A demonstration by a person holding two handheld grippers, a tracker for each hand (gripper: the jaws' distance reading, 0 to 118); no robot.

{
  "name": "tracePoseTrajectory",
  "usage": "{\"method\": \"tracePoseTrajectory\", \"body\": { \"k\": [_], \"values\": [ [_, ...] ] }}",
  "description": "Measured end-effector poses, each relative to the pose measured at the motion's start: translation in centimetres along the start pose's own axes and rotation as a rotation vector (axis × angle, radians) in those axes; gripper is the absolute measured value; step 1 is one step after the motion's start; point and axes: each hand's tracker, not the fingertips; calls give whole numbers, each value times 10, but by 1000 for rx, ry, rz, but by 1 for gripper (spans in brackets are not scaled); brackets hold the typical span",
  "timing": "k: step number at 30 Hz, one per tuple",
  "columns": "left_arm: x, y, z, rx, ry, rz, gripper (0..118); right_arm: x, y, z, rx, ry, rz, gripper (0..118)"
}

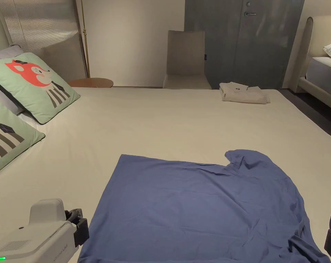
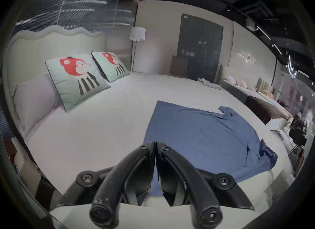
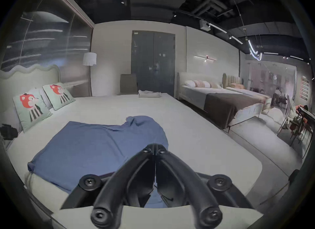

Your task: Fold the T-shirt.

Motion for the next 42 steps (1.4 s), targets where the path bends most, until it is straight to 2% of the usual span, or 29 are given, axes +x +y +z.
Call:
{"method": "tracePoseTrajectory", "body": {
  "k": [6, 7, 8, 10, 11, 16, 18, 22, 24, 25, 28, 29, 30, 31, 32, 33, 36, 38, 39, 40, 41, 42],
  "values": [
    [-15, -27, -17, -136, 27, 70, 1, 0, -14, -4, -50, 2, 0, 0],
    [-18, -33, -19, -144, 32, 94, 16, 1, -16, -5, -60, 1, -5, 1],
    [-21, -39, -23, -162, 39, 93, 44, 1, -19, -6, -70, 1, -8, 1],
    [-25, -51, -32, -243, 68, 71, 109, 2, -23, -7, -85, -2, -11, 1],
    [-27, -58, -36, -260, 76, 64, 109, 3, -24, -8, -93, -1, -13, 1],
    [-34, -75, -47, -286, 98, 31, 106, 4, -28, -8, -116, -5, -11, 1],
    [-33, -79, -53, -304, 106, 11, 100, 5, -29, -9, -122, -6, -11, 1],
    [-34, -85, -62, -344, 111, -10, 36, 7, -33, -12, -138, -10, -15, 1],
    [-32, -86, -61, -348, 96, 0, 19, 8, -35, -13, -149, -12, -13, 1],
    [-30, -86, -59, -339, 100, -9, 7, 9, -36, -14, -156, -13, -11, 1],
    [-24, -81, -55, -322, 58, -10, 4, 14, -41, -25, -249, -9, -1, 6],
    [-21, -80, -54, -322, 64, -16, 4, 16, -44, -30, -294, -5, 4, 19],
    [-17, -78, -52, -314, 67, -36, 4, 20, -48, -37, -346, -3, 9, 52],
    [-14, -76, -50, -297, 73, -62, 4, 24, -55, -44, -395, -11, 6, 96],
    [-12, -74, -49, -289, 72, -69, 4, 26, -61, -48, -431, -19, 4, 113],
    [-12, -72, -47, -288, 68, -64, 4, 29, -67, -50, -425, -18, -2, 115],
    [-12, -66, -45, -284, 56, -33, 4, 34, -81, -59, -500, -21, 3, 103],
    [-13, -67, -46, -282, 58, -31, 4, 36, -88, -64, -514, -17, 4, 74],
    [-12, -66, -45, -280, 61, -33, 4, 37, -89, -63, -511, -5, 2, 54],
    [-12, -65, -44, -279, 65, -34, 4, 38, -89, -61, -497, 19, -21, 27],
    [-12, -63, -43, -279, 66, -33, 4, 38, -88, -58, -474, 49, -45, 11],
    [-14, -62, -42, -277, 65, -28, 4, 37, -86, -54, -452, 50, -40, 11]
  ]
}}
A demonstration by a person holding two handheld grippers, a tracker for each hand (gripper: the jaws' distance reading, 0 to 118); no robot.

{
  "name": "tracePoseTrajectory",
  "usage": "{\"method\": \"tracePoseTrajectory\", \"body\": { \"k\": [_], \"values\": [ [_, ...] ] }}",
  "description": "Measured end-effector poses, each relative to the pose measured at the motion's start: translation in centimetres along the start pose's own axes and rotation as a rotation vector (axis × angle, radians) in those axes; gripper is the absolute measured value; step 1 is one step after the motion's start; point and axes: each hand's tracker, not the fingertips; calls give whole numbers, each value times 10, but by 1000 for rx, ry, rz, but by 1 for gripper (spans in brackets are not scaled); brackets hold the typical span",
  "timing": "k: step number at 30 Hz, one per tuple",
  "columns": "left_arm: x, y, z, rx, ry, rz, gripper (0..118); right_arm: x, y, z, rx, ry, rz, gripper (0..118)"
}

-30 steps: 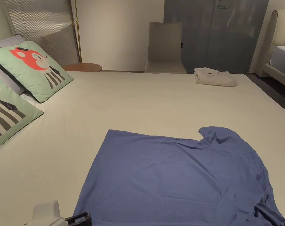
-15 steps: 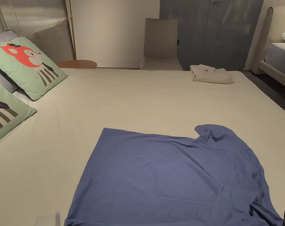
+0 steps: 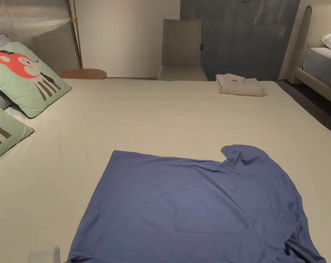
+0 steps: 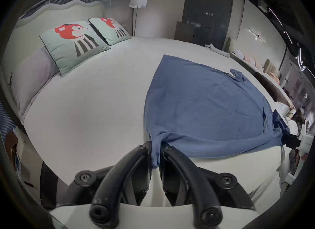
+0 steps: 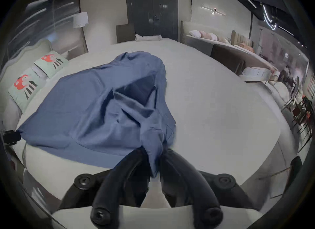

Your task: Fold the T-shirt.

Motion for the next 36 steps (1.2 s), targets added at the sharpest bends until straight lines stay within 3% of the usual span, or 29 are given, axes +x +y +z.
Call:
{"method": "tracePoseTrajectory", "body": {
  "k": [2, 12, 15, 25, 33, 34, 35, 36],
  "values": [
    [-1, 6, 4, 8, -1, 12, 4, -2, 2, 9, 53, 1, 24, 10],
    [11, 107, -16, 100, -21, 13, 4, 1, 92, 20, 209, 91, -122, 10],
    [23, 146, -46, 92, -25, -12, 4, -4, 123, -5, 205, 73, -123, 10],
    [53, 213, -174, -70, 4, -19, 4, -12, 178, -131, 20, 1, -190, 10],
    [52, 211, -213, -128, 14, 22, 4, -15, 182, -185, -64, -30, -188, 11],
    [52, 210, -213, -129, 12, 24, 11, -15, 182, -187, -66, -33, -187, 12],
    [51, 209, -212, -124, 11, 30, 23, -16, 181, -187, -62, -37, -188, 21],
    [51, 209, -210, -107, 25, 36, 41, -16, 181, -185, -48, -57, -182, 41]
  ]
}}
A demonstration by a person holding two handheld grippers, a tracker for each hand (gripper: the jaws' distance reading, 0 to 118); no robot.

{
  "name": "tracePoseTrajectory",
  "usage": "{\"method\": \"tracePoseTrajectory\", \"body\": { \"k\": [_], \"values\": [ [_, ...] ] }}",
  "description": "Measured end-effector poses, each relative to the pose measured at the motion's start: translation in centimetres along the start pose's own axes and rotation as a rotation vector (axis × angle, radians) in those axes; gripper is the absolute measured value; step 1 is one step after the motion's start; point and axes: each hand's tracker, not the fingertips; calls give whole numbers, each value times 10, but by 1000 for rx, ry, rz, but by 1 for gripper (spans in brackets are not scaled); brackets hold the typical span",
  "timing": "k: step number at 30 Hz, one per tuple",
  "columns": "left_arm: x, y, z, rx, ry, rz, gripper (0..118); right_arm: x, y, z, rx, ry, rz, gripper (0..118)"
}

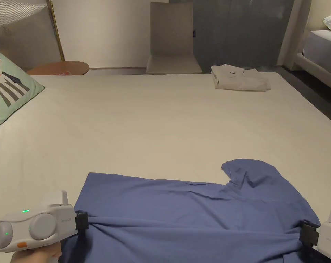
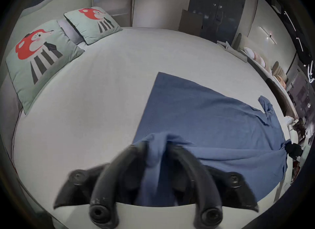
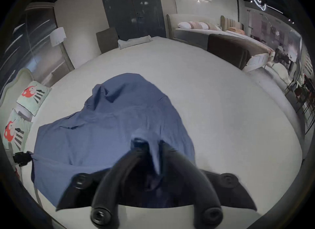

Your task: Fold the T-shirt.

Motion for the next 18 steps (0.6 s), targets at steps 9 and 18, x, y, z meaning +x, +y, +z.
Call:
{"method": "tracePoseTrajectory", "body": {
  "k": [9, 18],
  "values": [
    [-10, -12, 77, 327, 49, -59, 97, -5, 3, 69, 301, -89, 130, 105],
    [-18, -47, 125, 350, -8, -38, 0, -10, -20, 127, 391, -40, 151, 1]
  ]
}}
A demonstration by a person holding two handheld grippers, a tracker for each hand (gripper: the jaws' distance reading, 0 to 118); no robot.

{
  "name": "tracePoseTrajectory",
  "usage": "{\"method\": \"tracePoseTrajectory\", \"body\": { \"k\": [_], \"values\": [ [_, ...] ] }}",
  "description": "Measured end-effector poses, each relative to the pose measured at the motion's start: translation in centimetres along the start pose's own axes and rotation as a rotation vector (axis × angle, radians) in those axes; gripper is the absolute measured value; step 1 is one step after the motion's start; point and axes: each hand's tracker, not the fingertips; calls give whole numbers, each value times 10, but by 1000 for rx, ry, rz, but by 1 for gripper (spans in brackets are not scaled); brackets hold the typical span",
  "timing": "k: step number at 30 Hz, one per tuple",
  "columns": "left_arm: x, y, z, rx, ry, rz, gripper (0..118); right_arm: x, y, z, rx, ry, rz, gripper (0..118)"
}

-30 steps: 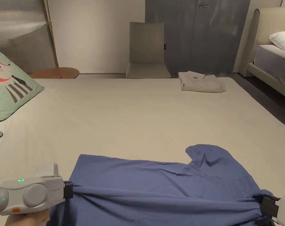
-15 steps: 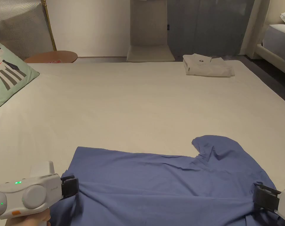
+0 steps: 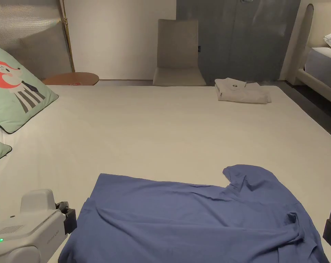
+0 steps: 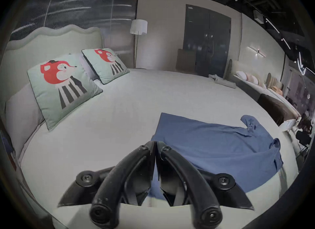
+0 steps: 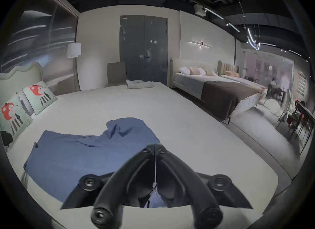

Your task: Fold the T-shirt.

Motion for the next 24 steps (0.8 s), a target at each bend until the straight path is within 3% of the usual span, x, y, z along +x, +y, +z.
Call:
{"method": "tracePoseTrajectory", "body": {
  "k": [9, 10, 13, 15, 18, 20, 21, 23, 24],
  "values": [
    [-18, -21, -6, -170, -57, 12, 1, 6, -22, 20, -50, 31, 24, 1],
    [-20, -23, -11, -216, -67, 3, 14, 6, -24, 20, -54, 31, 27, 1],
    [-27, -32, -32, -317, -39, 6, 112, 9, -29, 20, -74, 34, 33, 1],
    [-29, -39, -42, -332, -50, 22, 104, 10, -33, 20, -87, 35, 35, 1],
    [-33, -41, -57, -365, -33, 19, 103, 10, -39, 18, -106, 37, 41, 1],
    [-32, -46, -67, -397, -36, 16, 89, 10, -43, 15, -118, 35, 43, 1],
    [-30, -48, -70, -414, -39, 5, 89, 11, -44, 14, -123, 34, 43, 1],
    [-29, -51, -76, -432, -36, -13, 73, 11, -47, 11, -134, 31, 41, 1],
    [-28, -53, -79, -444, -37, -20, 56, 11, -48, 9, -141, 31, 41, 1]
  ]
}}
